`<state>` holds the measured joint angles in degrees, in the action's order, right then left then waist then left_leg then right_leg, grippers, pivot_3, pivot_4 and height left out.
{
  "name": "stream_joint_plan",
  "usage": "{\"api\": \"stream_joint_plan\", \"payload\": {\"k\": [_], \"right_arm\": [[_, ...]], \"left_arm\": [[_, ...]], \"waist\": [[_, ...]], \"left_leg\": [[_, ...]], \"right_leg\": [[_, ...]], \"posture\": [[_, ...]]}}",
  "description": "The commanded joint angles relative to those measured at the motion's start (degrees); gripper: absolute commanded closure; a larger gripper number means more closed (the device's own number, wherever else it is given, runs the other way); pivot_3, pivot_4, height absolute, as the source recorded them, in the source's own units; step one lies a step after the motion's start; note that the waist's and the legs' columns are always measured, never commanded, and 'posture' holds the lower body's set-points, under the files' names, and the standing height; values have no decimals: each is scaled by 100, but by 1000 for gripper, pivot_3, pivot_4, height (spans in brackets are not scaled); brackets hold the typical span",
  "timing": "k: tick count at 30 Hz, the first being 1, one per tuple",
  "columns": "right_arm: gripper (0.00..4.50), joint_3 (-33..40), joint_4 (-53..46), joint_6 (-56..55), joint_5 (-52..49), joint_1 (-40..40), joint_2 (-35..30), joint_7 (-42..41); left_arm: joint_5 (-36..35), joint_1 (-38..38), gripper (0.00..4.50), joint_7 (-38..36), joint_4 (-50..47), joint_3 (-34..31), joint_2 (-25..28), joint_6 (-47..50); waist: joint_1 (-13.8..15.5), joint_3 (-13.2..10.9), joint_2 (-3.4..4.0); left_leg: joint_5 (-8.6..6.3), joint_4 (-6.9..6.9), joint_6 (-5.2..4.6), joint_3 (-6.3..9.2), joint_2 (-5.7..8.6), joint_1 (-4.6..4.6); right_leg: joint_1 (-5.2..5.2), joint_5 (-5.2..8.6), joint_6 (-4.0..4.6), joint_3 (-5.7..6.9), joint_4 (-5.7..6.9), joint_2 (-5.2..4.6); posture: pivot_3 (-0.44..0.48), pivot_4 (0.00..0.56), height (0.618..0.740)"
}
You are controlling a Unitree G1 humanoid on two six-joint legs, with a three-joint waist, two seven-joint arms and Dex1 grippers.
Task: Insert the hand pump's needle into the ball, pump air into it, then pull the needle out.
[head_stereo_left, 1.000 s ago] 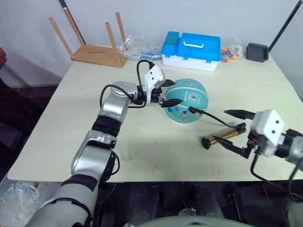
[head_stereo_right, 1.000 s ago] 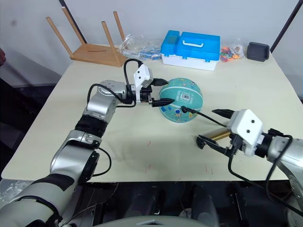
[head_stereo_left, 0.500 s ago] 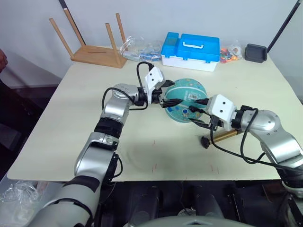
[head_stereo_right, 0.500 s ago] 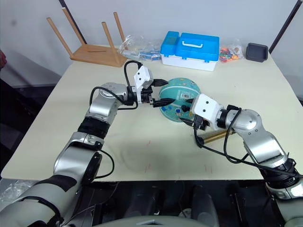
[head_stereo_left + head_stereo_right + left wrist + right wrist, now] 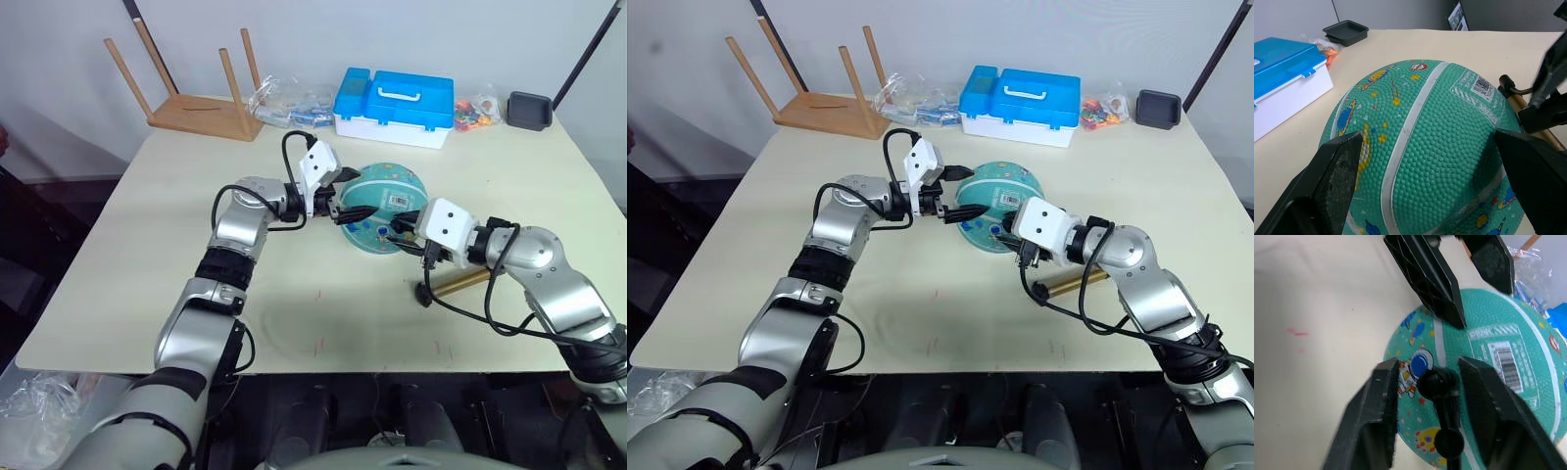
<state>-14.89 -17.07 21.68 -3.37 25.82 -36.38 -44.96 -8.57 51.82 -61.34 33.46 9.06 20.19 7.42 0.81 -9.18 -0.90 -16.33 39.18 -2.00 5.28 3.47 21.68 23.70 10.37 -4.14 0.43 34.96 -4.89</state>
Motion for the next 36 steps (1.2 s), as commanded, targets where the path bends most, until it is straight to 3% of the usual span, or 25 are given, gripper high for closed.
{"api": "stream_joint_plan", "payload": {"k": [1,21,26,36], "right_arm": [[2476,2,-3,-210,163,159,75,43],[2476,20,4,-18,481,179,223,75],[4161,-4,-32,84,613,138,235,156],[4161,-101,-432,-268,1002,-72,115,192]], "left_arm": [[77,-76,0,34,-121,60,-40,164],[67,-174,0,222,-465,38,-82,441],[85,-199,0,279,-504,47,-123,467],[426,-195,0,887,-113,152,-303,457]], "waist": [[-2,0,0],[0,0,0],[3,1,-1],[24,1,-1]], "left_leg": [[0,0,0,0,0,0],[6,-1,9,9,-1,0],[8,0,12,8,-1,-1],[9,0,13,10,2,0]], "right_leg": [[0,0,0,0,0,0],[0,-1,1,6,2,2],[-1,-3,3,5,3,2],[-4,-3,3,6,0,-1]], "posture": [[0,150,740],[0,150,740],[0,150,740],[0,150,740]]}}
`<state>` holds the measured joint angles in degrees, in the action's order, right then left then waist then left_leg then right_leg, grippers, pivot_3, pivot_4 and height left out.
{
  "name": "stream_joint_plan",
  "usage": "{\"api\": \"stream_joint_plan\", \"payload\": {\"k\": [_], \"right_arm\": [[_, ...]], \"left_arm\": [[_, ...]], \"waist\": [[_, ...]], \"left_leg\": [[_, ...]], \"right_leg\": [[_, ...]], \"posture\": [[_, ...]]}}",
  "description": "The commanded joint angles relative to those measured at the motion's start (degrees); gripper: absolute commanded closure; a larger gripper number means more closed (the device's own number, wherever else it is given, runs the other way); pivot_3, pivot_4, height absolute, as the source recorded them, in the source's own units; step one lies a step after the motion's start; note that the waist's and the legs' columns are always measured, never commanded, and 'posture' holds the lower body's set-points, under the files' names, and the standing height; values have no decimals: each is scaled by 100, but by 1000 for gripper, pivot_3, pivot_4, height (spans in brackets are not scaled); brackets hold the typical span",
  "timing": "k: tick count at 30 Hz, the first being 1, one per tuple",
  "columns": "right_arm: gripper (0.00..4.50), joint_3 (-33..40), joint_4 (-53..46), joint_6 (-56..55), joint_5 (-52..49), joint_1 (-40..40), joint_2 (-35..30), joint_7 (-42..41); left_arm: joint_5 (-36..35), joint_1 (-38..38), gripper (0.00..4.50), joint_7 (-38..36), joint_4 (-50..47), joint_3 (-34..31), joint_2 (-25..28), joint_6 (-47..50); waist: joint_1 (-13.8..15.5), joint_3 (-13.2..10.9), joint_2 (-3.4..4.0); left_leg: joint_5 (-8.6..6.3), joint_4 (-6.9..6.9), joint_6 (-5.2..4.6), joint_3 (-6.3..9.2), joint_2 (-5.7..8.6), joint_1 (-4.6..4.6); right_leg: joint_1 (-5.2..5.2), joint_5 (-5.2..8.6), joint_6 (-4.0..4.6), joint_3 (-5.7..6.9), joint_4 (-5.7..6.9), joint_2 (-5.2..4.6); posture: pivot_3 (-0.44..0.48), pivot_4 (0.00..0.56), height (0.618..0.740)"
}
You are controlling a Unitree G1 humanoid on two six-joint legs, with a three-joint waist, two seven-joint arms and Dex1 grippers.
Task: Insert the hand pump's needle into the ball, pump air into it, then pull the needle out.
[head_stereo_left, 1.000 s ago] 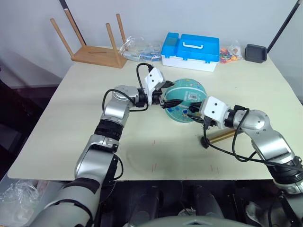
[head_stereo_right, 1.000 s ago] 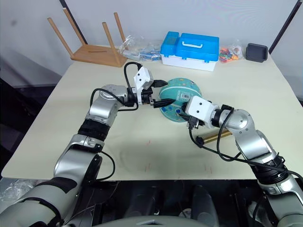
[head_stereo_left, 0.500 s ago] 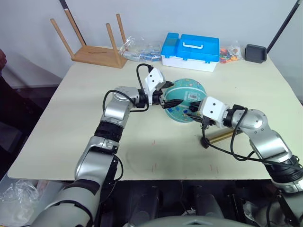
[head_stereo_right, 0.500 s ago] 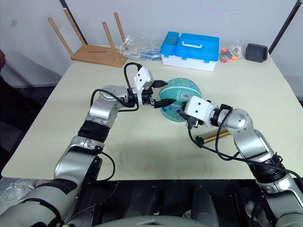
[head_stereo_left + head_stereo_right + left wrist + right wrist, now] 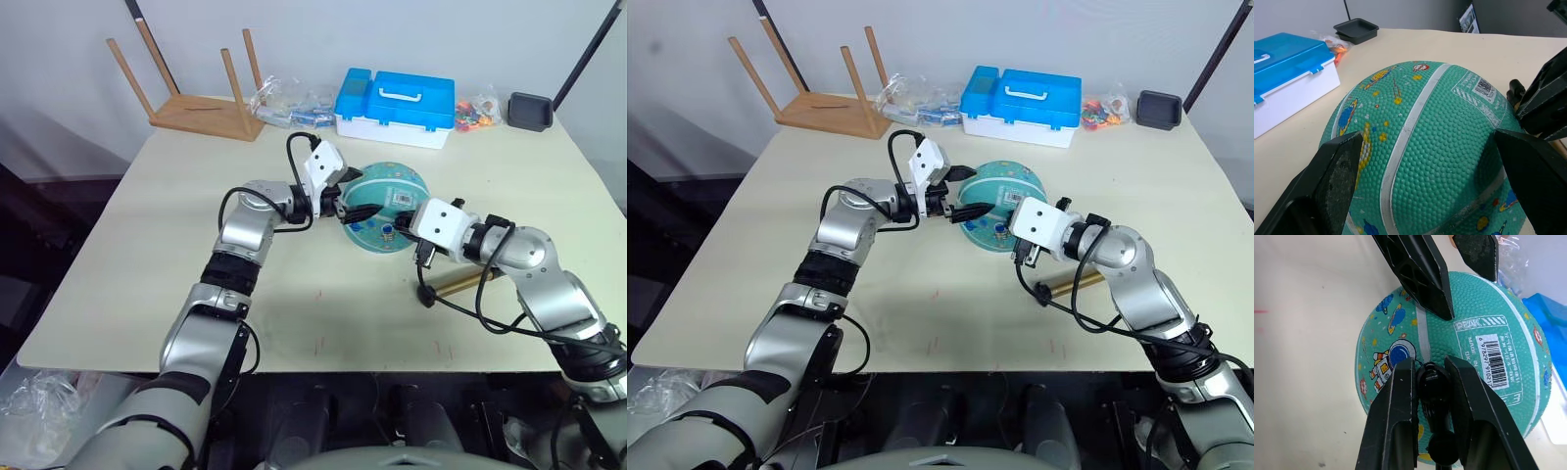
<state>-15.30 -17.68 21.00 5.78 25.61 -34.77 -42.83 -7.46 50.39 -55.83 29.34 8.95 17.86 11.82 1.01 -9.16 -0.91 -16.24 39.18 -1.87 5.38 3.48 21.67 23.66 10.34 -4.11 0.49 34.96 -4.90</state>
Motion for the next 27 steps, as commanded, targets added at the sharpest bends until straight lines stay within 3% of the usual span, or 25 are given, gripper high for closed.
{"api": "stream_joint_plan", "payload": {"k": [1,12,27], "right_arm": [[4161,-80,-437,-209,152,-47,-53,-13],[4161,-200,-1661,794,407,21,-85,-202],[4161,-154,-2041,1156,351,-39,-302,-366]], "left_arm": [[413,-61,0,384,381,219,-66,-72],[871,-182,0,609,744,532,-31,-333],[1051,-284,0,979,864,749,-26,-5]], "waist": [[5,0,0],[95,0,1],[146,1,2]], "left_leg": [[0,0,0,1,0,0],[2,0,3,22,9,6],[2,-1,3,49,23,11]], "right_leg": [[-1,0,0,1,0,0],[-5,1,1,7,-3,-1],[-7,3,-1,17,-8,-6]], "posture": [[0,150,740],[0,150,740],[0,150,740]]}}
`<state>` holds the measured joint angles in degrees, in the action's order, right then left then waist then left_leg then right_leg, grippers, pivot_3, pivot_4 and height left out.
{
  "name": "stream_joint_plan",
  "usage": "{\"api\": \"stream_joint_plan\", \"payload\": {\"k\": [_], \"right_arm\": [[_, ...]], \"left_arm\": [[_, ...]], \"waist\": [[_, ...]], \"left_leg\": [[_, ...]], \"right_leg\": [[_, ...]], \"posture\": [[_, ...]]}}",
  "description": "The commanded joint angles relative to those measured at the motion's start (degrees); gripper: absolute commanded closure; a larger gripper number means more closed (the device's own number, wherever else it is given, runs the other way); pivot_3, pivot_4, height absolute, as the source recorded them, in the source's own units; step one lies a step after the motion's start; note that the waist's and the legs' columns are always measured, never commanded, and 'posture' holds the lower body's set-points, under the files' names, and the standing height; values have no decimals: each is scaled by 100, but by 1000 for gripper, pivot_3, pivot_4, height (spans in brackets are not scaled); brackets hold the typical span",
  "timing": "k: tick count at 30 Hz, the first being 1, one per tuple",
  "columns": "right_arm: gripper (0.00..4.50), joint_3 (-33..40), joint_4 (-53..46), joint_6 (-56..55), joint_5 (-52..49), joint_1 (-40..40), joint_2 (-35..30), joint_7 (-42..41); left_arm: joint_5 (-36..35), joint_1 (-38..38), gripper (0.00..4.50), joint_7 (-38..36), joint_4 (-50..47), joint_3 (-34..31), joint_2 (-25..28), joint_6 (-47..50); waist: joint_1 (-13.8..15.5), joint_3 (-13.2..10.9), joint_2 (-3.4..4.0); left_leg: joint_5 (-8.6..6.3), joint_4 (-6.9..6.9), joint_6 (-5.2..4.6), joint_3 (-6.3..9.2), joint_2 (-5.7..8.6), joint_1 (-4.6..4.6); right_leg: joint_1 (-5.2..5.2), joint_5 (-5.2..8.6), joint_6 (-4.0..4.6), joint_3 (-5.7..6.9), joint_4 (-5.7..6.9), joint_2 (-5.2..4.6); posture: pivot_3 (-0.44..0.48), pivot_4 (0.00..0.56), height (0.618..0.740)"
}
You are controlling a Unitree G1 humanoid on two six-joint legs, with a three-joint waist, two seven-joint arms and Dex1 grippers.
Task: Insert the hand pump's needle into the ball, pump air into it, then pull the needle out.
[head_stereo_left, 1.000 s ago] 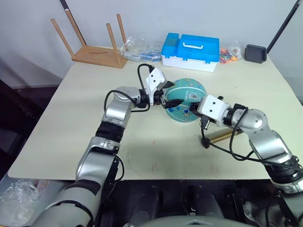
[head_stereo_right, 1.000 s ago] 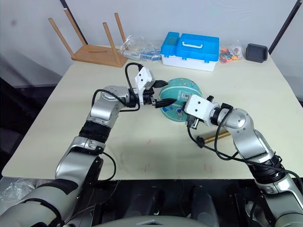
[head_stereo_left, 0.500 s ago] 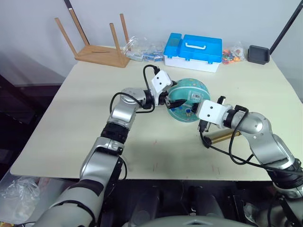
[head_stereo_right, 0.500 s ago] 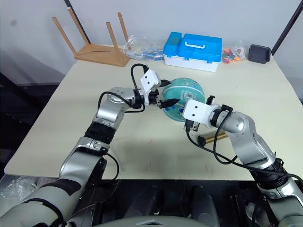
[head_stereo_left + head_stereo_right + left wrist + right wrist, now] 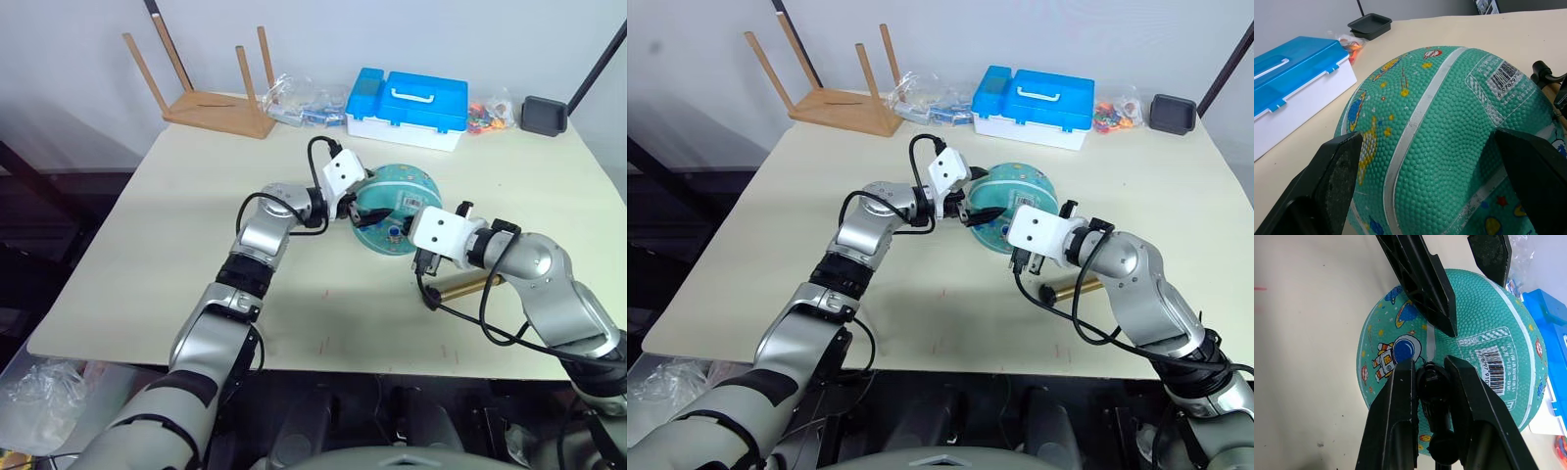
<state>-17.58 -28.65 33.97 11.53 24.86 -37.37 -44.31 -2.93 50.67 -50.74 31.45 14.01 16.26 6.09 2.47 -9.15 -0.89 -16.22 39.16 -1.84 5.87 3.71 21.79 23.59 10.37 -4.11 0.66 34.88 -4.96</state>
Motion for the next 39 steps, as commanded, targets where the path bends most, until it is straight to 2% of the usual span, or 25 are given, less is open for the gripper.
{"api": "stream_joint_plan", "payload": {"k": [1,30,34,36,39], "right_arm": [[4161,78,-959,-129,-230,36,-48,-225],[4161,284,-1307,310,-595,-51,-284,-278],[4161,387,-1278,277,-690,-212,-354,-229],[4161,473,-1176,184,-727,-350,-361,-168],[4161,615,-982,-9,-781,-555,-382,-107]], "left_arm": [[602,-313,0,482,663,246,138,571],[594,-331,0,623,739,300,155,535],[582,-392,0,595,597,294,160,517],[492,-439,0,604,458,205,128,511],[307,-512,0,569,147,21,118,534]], "waist": [[1,0,0],[-36,28,-3],[-93,49,-3],[-145,51,-4],[-179,54,2]], "left_leg": [[0,0,0,1,0,0],[0,0,0,8,2,-5],[-13,0,-23,8,-5,-50],[-14,-1,-24,7,-20,-105],[-14,-1,-23,7,-24,-116]], "right_leg": [[0,0,0,0,0,0],[-9,2,-3,4,0,-3],[-49,21,-34,3,0,-1],[-100,26,-30,1,0,-3],[-109,37,-14,-4,3,-5]], "posture": [[0,150,740],[0,150,740],[0,150,740],[0,150,740],[0,150,740]]}}
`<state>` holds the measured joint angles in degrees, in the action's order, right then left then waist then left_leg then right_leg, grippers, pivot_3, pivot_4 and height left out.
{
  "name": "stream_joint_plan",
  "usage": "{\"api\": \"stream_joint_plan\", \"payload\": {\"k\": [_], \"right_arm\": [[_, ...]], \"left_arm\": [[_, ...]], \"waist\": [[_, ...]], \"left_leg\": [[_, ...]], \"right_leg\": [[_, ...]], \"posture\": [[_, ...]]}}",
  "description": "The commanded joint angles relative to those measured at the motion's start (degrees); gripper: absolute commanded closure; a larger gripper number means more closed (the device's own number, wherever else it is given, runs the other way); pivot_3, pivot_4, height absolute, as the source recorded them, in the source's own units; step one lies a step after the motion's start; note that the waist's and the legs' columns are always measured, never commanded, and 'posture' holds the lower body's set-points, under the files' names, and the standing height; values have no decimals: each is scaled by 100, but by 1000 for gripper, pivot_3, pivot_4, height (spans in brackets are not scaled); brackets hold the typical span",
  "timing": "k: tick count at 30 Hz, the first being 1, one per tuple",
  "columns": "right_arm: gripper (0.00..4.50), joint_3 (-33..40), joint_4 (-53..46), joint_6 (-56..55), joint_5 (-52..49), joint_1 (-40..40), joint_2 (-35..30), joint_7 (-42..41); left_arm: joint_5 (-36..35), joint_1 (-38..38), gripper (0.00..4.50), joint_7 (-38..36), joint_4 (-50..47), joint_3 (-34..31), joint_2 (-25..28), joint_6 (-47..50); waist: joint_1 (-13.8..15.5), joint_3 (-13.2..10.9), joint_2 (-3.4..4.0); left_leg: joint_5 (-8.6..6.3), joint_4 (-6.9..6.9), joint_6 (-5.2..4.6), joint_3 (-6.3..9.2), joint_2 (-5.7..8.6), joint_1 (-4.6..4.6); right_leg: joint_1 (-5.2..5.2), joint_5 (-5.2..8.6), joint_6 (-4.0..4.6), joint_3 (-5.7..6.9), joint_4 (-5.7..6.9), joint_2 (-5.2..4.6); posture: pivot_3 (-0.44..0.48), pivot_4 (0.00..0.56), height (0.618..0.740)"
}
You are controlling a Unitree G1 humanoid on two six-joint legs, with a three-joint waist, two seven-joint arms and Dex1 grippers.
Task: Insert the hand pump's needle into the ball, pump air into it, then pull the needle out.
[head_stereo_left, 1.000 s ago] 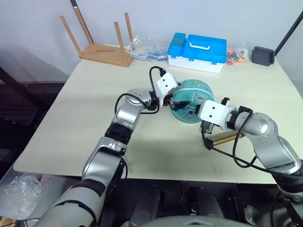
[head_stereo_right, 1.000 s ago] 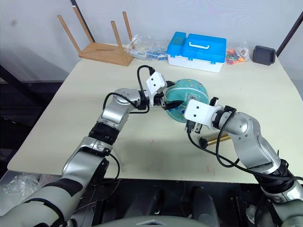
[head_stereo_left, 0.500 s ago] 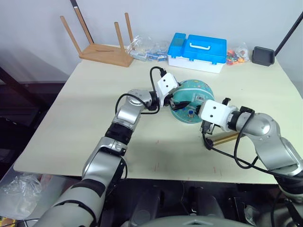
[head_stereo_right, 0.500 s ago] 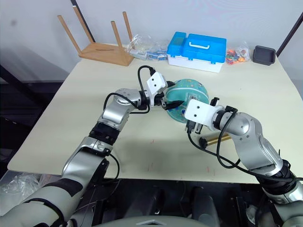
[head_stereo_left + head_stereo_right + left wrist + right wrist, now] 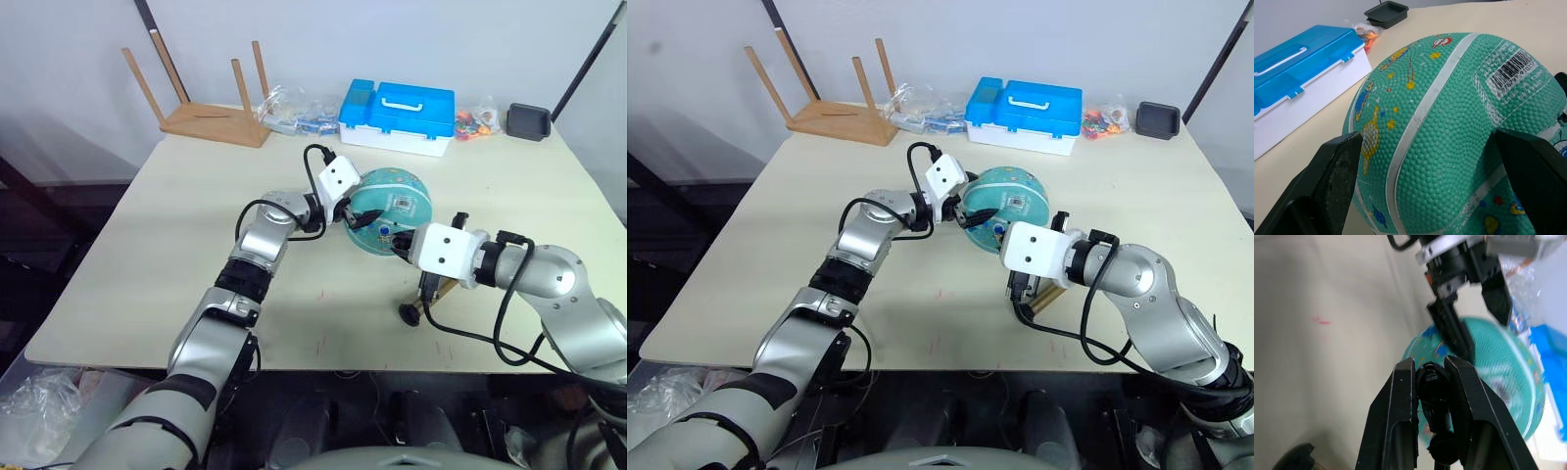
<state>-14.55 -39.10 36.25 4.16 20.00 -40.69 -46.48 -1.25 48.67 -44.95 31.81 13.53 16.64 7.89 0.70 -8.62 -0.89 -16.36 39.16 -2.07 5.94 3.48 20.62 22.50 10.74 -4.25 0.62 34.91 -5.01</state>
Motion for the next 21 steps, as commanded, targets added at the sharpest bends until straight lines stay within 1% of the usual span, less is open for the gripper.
{"api": "stream_joint_plan", "payload": {"k": [1,3,5,8,10,12,15,19,21], "right_arm": [[4161,359,151,-330,-52,-135,-73,126],[4161,477,344,-502,-74,-242,-90,169],[4161,575,532,-669,-74,-317,-121,201],[4161,682,733,-840,-149,-395,-97,221],[4161,690,859,-918,-275,-431,-20,202],[4161,663,966,-983,-405,-458,49,160],[4161,589,1138,-1104,-515,-454,73,58],[4161,485,1338,-1212,-697,-363,111,-151],[4161,378,1403,-1245,-797,-310,107,-337]], "left_arm": [[20,-351,0,-67,-50,-25,82,388],[-252,-442,0,-225,-437,-236,112,478],[-579,-524,0,-340,-804,-509,137,659],[-993,-649,0,-442,-1322,-831,206,934],[-1406,-803,0,-659,-1858,-1066,313,1117],[-1841,-963,0,-829,-2420,-1318,479,1462],[-2535,-1226,0,-883,-3263,-1720,741,2136],[-3320,-1784,0,-981,-4231,-2080,1124,2850],[-3587,-2113,0,-967,-4560,-2231,1321,3090]], "waist": [[-4,1,2],[-2,0,3],[-2,-1,4],[-7,-2,2],[-11,-3,2],[-19,-5,-2],[-18,-7,-2],[-21,-8,-2],[-19,-8,-1]], "left_leg": [[1,0,-2,0,0,0],[5,-3,-5,0,0,9],[5,-4,-5,0,0,14],[16,-31,14,-12,2,41],[22,-53,25,-22,2,58],[24,-75,28,-30,1,76],[25,-74,30,-27,0,111],[24,-74,28,-31,2,113],[24,-76,28,-34,2,111]], "right_leg": [[1,0,0,0,0,0],[17,-14,-22,-1,2,2],[20,-14,-22,-1,1,3],[61,-23,-5,-18,-1,6],[88,-29,8,-28,-2,7],[120,-27,14,-37,-4,8],[151,-27,17,-35,-7,8],[150,-27,17,-37,-18,6],[150,-27,16,-41,-19,6]], "posture": [[0,150,740],[0,150,740],[0,150,740],[0,150,740],[0,150,740],[0,150,740],[0,150,740],[0,150,740],[0,150,740]]}}
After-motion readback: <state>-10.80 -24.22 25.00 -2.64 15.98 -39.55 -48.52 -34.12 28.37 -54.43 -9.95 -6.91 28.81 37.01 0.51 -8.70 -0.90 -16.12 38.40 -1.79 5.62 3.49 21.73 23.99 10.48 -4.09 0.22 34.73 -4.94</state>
